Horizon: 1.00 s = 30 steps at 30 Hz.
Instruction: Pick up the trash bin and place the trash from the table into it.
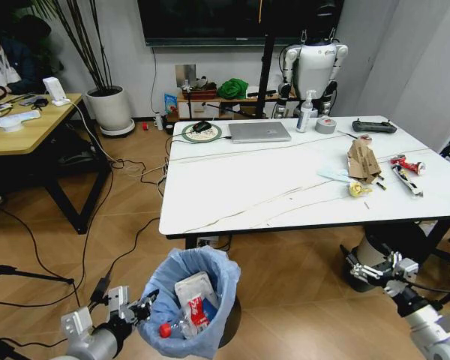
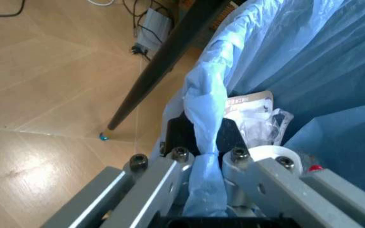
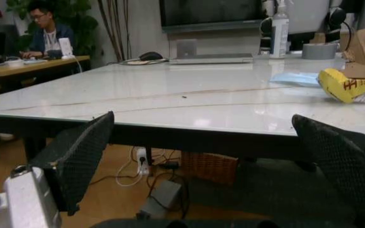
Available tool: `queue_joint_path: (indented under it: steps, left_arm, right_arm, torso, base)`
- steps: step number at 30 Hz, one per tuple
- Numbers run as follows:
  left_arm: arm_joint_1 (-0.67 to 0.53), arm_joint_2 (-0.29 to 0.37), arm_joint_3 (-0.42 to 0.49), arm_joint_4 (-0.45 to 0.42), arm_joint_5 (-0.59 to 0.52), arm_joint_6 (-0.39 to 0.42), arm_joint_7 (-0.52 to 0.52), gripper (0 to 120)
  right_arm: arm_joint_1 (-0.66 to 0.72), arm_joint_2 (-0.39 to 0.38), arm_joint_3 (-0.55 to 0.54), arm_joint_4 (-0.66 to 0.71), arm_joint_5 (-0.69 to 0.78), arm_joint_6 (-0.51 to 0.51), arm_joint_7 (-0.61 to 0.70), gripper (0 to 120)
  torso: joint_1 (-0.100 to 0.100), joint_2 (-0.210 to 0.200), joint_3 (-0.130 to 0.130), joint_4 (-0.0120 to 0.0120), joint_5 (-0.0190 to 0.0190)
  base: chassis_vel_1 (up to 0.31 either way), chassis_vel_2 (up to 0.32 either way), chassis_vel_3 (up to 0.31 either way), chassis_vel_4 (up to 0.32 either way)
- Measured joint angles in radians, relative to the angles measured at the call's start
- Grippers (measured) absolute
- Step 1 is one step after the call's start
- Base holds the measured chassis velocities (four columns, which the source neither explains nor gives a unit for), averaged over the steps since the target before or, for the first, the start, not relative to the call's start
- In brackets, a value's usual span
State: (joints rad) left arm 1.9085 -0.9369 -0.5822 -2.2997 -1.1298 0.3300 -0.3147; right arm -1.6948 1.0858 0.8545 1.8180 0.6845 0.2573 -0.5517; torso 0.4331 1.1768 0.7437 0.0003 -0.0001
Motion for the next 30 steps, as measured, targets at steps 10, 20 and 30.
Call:
queue_joint_path:
  steps: [10, 20, 30]
  left_arm:
    - [0.037, -0.002, -0.018, -0.009, 0.018, -0.003, -0.014, 0]
    - [0.056, -0.002, -0.028, -0.016, 0.031, -0.003, -0.022, 0]
    - [0.052, -0.020, -0.027, -0.024, 0.043, -0.003, -0.021, 0]
  right_arm:
    - [-0.011, 0.019, -0.009, -0.016, 0.005, 0.007, -0.022, 100]
    - [-0.009, 0.030, -0.023, -0.029, 0.008, 0.012, -0.039, 100]
    - [-0.017, 0.034, -0.021, -0.030, 0.008, 0.022, -0.053, 100]
  torso:
    - [0.000, 0.000, 0.000, 0.0000, 0.0001]
    - [0.000, 0.000, 0.000, -0.0001, 0.0002]
    - [0.000, 0.000, 0.000, -0.0003, -0.0003]
  base:
    - [0.000, 0.000, 0.000, 0.000]
    - [-0.058, -0.066, 0.063, 0.062]
    - [-0.140, -0.127, 0.129, 0.132]
